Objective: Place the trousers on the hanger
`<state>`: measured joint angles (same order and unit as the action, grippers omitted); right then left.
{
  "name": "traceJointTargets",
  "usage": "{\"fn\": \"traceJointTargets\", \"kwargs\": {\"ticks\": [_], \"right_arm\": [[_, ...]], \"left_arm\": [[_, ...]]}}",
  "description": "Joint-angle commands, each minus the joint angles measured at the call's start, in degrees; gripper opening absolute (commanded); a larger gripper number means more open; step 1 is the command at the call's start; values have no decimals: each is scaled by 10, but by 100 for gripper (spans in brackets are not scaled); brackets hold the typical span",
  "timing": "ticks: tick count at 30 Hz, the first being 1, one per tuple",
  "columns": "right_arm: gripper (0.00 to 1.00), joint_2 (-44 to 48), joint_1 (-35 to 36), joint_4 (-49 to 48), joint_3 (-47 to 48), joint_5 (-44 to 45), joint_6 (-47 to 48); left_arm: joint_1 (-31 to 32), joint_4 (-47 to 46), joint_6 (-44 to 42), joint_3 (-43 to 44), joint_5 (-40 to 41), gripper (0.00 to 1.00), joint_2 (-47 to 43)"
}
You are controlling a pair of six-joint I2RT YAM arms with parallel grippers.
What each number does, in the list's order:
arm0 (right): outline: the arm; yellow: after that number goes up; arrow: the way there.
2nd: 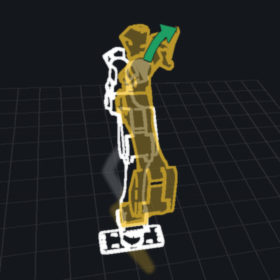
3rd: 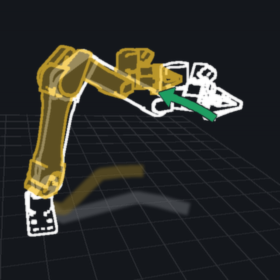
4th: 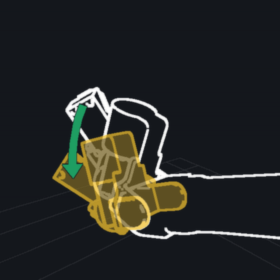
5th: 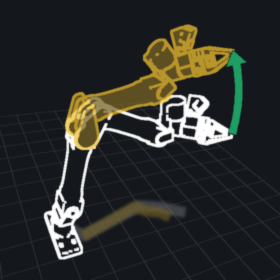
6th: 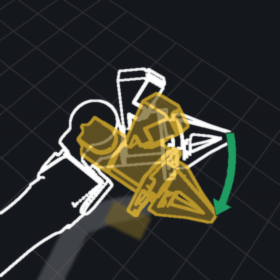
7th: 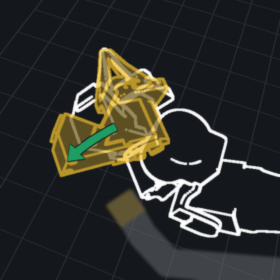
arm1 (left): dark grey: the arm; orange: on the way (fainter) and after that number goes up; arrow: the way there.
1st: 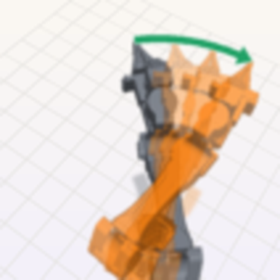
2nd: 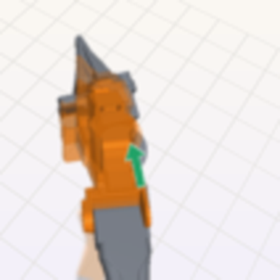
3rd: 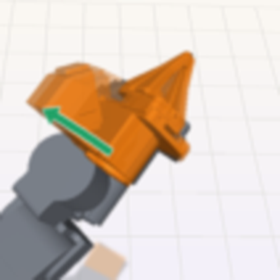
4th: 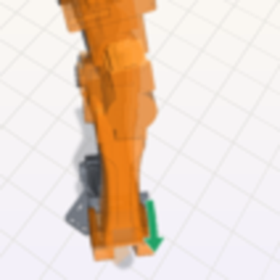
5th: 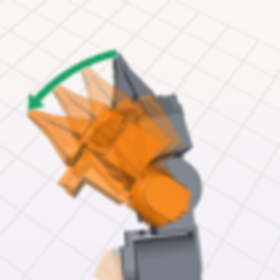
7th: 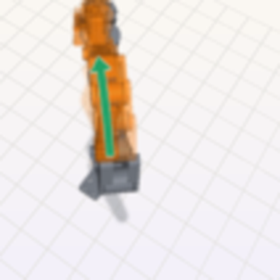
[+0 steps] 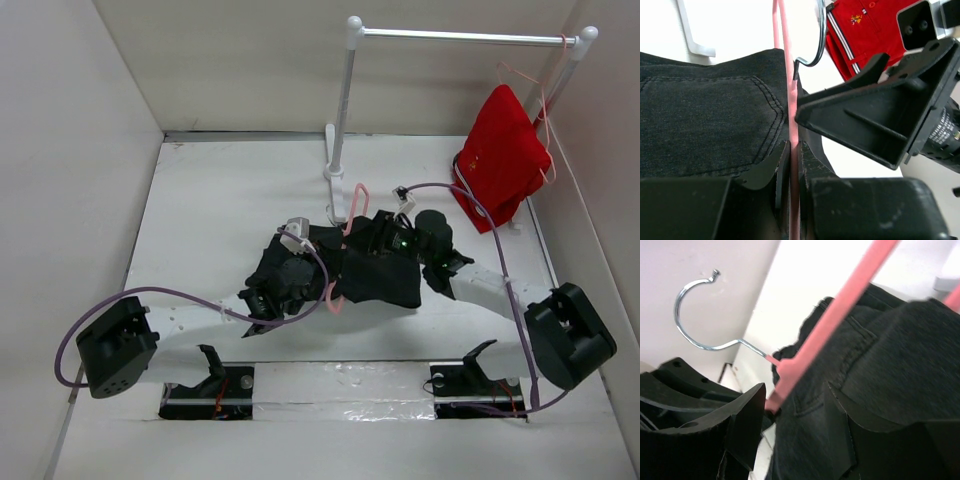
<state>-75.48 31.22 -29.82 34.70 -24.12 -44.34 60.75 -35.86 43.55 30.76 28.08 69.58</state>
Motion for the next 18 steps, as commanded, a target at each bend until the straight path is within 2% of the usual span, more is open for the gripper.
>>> {"fn": "traceJointTargets", "kwargs": {"ticks": [1, 9, 14, 18], "right_arm": [[54, -12, 5, -115, -2, -26, -34], [47, -46, 11, -117, 9, -8, -53], [45, -53, 18, -119, 6, -18, -63], [32, -64, 10, -127, 13, -34, -69]], "left_arm": [[3, -91, 2, 13, -18, 0, -2], [3, -94, -8, 25, -36, 0, 6], [16, -87, -36, 37, -11, 0, 13], [16, -92, -67, 40, -13, 0, 13]]}}
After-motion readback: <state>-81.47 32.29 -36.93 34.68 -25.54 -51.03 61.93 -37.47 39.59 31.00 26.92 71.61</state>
